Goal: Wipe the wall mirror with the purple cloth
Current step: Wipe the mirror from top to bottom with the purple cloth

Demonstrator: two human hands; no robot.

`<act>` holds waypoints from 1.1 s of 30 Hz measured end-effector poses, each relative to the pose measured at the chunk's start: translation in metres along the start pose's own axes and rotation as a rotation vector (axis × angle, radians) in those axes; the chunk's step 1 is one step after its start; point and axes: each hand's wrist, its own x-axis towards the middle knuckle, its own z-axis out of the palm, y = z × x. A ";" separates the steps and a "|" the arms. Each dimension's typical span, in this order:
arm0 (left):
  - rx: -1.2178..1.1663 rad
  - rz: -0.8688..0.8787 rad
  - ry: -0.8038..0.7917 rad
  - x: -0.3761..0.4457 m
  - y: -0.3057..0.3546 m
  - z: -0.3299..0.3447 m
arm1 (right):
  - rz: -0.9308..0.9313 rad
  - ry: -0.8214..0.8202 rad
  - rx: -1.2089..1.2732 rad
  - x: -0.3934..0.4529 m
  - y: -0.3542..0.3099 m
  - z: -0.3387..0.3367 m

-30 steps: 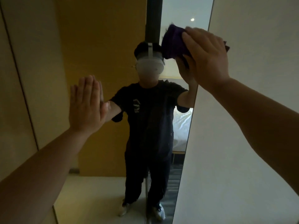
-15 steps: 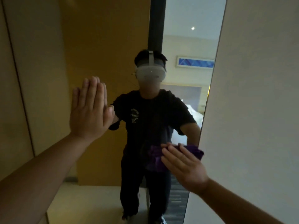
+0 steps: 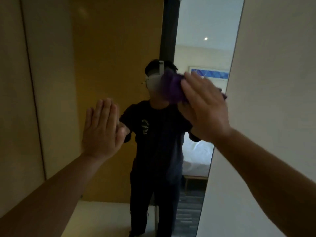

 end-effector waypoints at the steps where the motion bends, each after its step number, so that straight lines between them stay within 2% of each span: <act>1: -0.004 0.004 -0.009 0.000 0.000 0.000 | 0.015 0.026 -0.052 0.031 0.014 0.006; 4: -0.024 0.004 -0.045 0.000 -0.001 -0.002 | 0.071 -0.013 -0.188 0.091 0.036 0.028; 6: -0.033 0.007 -0.046 0.000 -0.001 -0.003 | 0.093 -0.124 -0.232 0.099 0.035 0.041; 8: -0.041 0.017 -0.041 0.000 -0.001 -0.003 | 0.106 -0.153 -0.264 0.088 0.027 0.044; 12: -0.046 0.036 -0.044 0.001 -0.004 -0.004 | -0.013 -0.195 -0.170 0.020 -0.015 0.045; 16: -0.074 0.060 -0.064 -0.001 -0.007 -0.007 | -0.151 -0.376 -0.042 -0.102 -0.079 0.051; 19: -0.066 0.066 -0.064 -0.002 -0.009 -0.006 | -0.256 -0.551 -0.034 -0.186 -0.123 0.053; 21: -0.051 0.072 -0.070 -0.002 -0.009 -0.004 | -0.280 -0.598 -0.031 -0.211 -0.140 0.053; 25: -0.084 0.071 -0.098 0.000 -0.009 -0.010 | -0.240 -0.643 -0.006 -0.204 -0.143 0.049; 28: -0.133 0.104 -0.166 0.000 -0.015 -0.024 | -0.133 -0.598 0.065 -0.181 -0.139 0.039; 33: -0.069 0.025 -0.216 0.007 -0.066 -0.051 | 0.072 -0.308 0.130 -0.068 -0.109 0.032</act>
